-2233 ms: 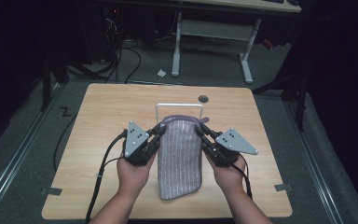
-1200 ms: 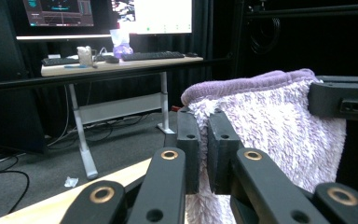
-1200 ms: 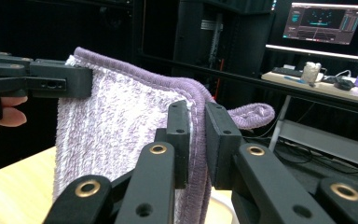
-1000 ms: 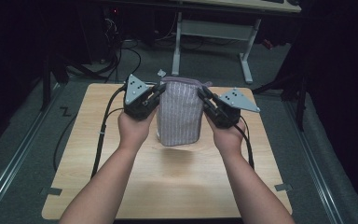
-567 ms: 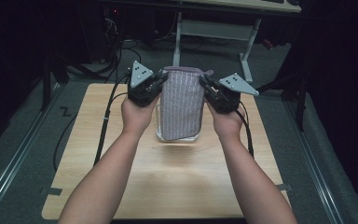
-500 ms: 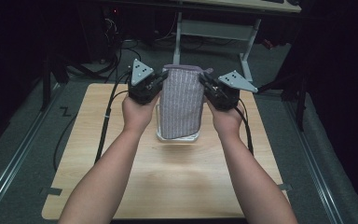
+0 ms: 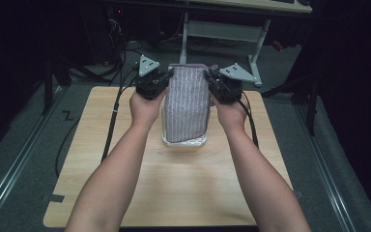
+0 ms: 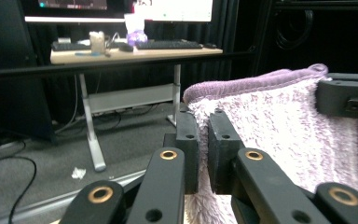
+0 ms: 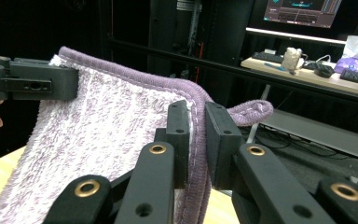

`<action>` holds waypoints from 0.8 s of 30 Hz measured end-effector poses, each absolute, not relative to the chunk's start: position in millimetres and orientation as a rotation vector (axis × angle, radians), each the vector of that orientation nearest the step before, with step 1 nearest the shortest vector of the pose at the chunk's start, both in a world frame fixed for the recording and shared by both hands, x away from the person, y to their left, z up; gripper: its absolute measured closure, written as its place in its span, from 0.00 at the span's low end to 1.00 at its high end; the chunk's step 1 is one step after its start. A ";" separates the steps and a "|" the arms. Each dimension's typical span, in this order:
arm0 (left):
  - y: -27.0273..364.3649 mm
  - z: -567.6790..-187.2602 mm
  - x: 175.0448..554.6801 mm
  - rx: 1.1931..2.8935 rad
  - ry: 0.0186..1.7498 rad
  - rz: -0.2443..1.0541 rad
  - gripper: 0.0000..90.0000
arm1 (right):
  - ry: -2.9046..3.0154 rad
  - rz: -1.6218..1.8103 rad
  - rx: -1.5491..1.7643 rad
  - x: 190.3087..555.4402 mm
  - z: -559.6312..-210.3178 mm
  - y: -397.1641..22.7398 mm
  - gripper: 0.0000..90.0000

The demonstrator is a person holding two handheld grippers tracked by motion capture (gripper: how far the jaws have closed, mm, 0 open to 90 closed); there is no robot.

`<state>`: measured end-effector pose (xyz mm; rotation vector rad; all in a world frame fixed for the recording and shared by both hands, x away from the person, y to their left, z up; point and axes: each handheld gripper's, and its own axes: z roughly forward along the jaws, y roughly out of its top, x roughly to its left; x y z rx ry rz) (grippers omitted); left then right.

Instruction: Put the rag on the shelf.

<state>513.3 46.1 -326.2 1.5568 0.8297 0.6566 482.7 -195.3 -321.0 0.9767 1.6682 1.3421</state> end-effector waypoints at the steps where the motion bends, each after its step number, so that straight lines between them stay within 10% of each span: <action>1: 46.1 -327.5 515.8 1.567 0.838 0.658 0.94 | 1.673 1.336 0.979 485.2 -321.9 -194.6 0.90; 24: 50.5 -367.5 534.3 1.639 0.978 0.551 0.63 | 1.854 1.201 1.125 522.5 -365.4 -194.5 0.70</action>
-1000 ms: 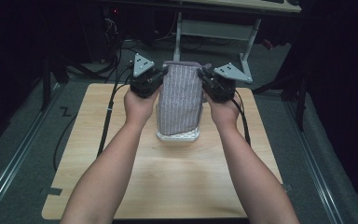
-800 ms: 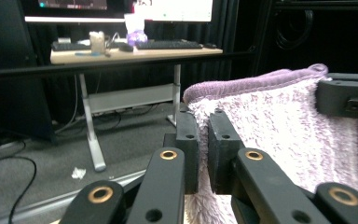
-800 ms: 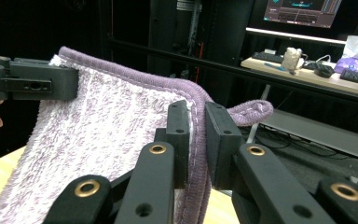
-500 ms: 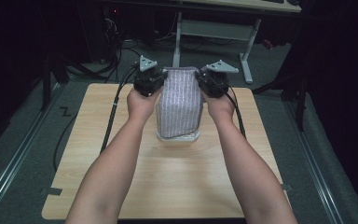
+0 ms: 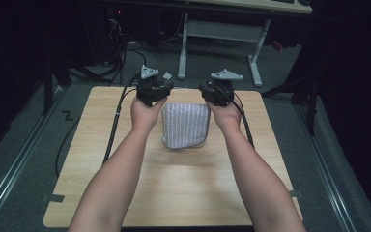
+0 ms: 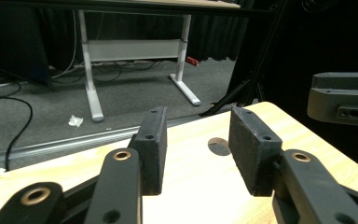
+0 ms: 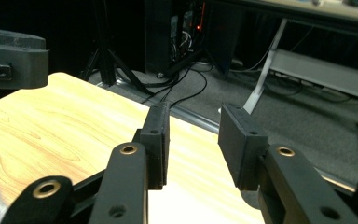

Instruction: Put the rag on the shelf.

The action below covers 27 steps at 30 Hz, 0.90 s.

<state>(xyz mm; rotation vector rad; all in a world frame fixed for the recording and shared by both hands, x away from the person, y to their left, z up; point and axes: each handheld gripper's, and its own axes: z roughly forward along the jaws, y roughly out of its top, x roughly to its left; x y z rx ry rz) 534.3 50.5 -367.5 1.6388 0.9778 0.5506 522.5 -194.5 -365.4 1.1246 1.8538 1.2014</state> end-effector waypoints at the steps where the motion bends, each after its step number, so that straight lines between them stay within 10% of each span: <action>1: 50.8 -367.0 533.1 1.638 0.975 0.549 0.63 | 1.855 1.201 1.113 520.9 -364.9 -194.5 0.69; 27: 84.0 -374.0 463.8 1.653 0.953 0.592 0.63 | 1.847 1.227 1.051 457.5 -367.9 -217.1 0.59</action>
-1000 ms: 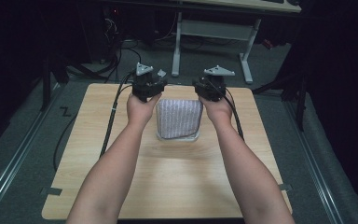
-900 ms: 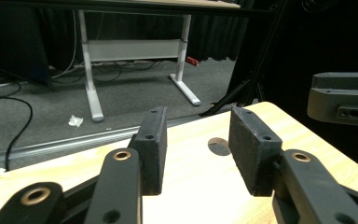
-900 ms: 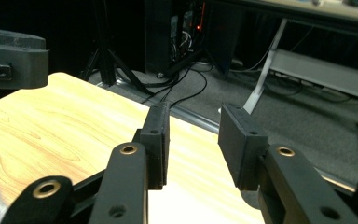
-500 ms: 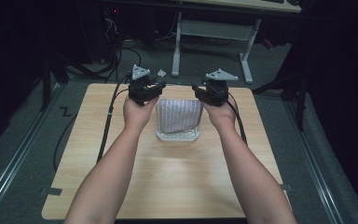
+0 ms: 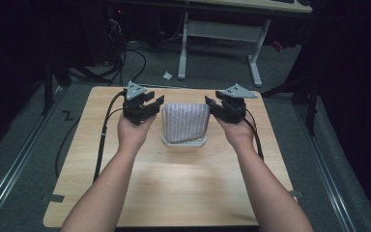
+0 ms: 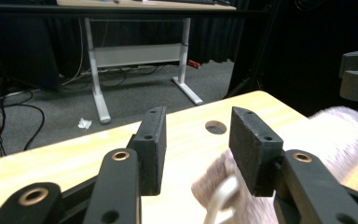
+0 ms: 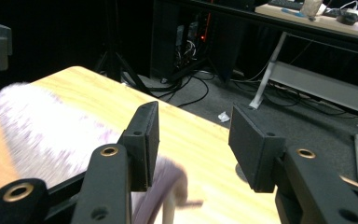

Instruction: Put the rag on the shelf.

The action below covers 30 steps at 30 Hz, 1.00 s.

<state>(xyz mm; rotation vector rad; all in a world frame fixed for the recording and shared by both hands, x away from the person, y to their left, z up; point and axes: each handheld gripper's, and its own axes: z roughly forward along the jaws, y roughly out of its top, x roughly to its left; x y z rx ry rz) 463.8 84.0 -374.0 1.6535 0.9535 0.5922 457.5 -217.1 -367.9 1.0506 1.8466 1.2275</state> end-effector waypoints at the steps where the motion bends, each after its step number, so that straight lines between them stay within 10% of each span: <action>1: 87.3 -376.1 454.4 1.665 0.949 0.598 0.62 | 1.846 1.234 1.039 447.8 -371.9 -221.0 0.59; 13: 108.7 -418.6 403.9 1.737 0.932 0.541 0.62 | 1.914 1.213 1.046 395.0 -416.3 -240.2 0.65; 30: 120.4 -531.7 326.6 1.961 0.991 0.260 0.57 | 2.040 1.115 1.202 318.6 -516.2 -271.2 0.47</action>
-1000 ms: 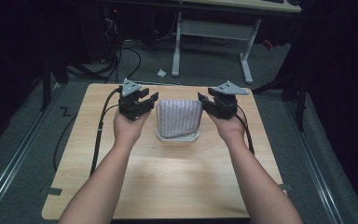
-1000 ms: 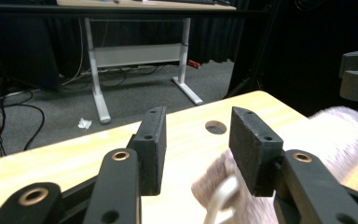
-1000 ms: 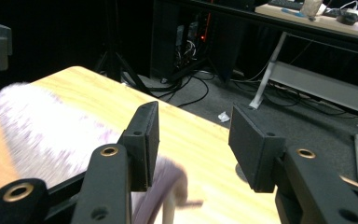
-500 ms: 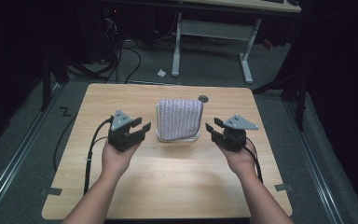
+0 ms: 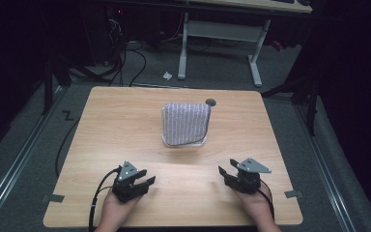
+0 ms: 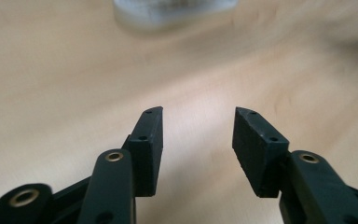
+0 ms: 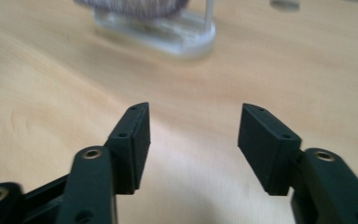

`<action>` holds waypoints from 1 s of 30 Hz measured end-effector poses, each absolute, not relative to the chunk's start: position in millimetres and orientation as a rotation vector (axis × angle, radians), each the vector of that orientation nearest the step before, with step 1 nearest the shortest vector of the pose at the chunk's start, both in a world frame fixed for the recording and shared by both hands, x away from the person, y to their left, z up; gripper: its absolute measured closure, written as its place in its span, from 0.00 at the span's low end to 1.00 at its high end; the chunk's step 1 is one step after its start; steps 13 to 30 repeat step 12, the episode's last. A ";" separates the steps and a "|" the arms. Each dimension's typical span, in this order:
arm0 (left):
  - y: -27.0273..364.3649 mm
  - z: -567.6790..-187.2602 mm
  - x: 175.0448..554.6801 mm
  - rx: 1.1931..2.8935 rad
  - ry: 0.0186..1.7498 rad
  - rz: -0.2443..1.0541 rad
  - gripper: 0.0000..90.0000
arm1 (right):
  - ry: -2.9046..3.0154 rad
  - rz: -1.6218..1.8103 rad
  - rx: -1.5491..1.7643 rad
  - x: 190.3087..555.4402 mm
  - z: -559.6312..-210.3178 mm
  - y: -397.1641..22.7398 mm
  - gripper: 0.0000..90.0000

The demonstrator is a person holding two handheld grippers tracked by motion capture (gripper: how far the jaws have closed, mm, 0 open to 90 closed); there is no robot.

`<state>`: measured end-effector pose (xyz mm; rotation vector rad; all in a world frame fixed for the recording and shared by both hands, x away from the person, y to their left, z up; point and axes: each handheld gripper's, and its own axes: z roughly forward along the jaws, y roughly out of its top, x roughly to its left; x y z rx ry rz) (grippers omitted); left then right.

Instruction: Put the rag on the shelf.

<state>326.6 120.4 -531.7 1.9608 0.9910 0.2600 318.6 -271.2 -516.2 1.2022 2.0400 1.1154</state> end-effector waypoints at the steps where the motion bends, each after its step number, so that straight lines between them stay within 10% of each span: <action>1: 120.4 -531.7 326.6 1.961 0.991 0.260 0.56 | 2.073 1.093 1.210 315.9 -518.3 -273.0 0.46; 30: 131.8 -532.0 331.1 1.933 1.018 0.326 0.47 | 2.123 1.052 1.198 319.2 -532.2 -260.3 0.46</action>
